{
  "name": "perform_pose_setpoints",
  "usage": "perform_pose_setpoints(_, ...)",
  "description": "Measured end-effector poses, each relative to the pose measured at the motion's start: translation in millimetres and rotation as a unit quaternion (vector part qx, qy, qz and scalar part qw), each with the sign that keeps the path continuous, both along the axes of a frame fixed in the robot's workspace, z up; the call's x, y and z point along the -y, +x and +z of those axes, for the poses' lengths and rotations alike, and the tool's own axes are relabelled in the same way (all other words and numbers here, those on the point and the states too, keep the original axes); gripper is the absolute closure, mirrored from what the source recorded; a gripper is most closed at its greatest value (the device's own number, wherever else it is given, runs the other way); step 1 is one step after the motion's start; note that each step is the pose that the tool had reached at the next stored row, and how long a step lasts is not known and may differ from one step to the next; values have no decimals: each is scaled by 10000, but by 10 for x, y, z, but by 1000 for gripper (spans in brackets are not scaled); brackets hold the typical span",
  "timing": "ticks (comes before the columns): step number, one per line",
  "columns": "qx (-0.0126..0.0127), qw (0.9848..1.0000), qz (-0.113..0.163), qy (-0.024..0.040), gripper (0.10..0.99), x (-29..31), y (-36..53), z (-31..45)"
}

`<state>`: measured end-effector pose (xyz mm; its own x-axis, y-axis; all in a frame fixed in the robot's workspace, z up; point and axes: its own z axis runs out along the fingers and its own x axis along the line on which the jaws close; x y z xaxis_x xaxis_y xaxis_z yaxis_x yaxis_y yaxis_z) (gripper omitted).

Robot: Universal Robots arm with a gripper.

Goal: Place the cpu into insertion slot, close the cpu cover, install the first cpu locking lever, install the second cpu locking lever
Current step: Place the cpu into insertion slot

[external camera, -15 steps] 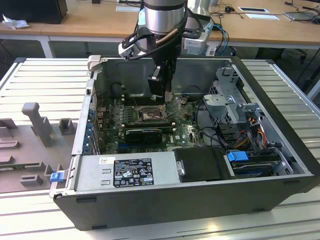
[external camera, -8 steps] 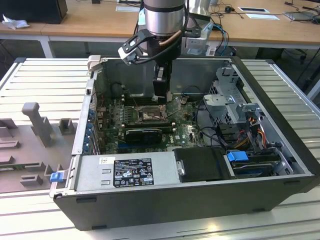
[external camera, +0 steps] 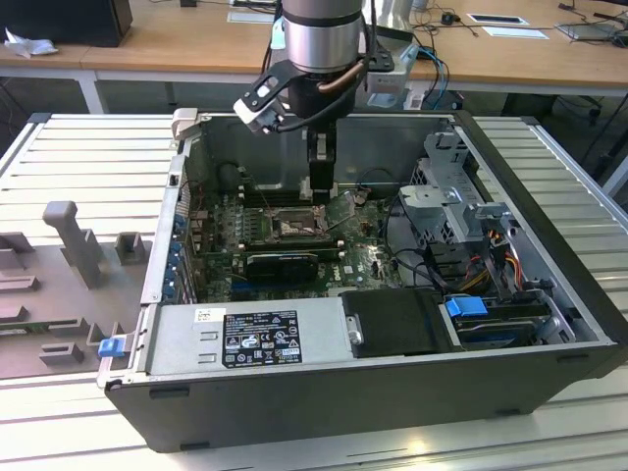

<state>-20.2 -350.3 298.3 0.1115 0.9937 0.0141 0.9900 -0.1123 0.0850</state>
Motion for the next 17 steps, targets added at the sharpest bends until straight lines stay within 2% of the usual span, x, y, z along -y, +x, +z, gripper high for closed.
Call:
perform_pose_setpoints(2, 0, 9999, 126, -1, 545, 0, -2, -5)
perform_pose_setpoints(4, 0, 9991, 413, 0, 545, -1, -2, -26)
perform_pose_setpoints(7, 0, 9981, 611, -1, 545, 0, -2, -42)
perform_pose_setpoints(12, 0, 9978, 660, 0, 545, -1, -31, -69)
perform_pose_setpoints(15, 0, 9978, 669, -1, 545, -1, -43, -109)
perform_pose_setpoints(17, 0, 9977, 678, 0, 545, -1, -48, -170)
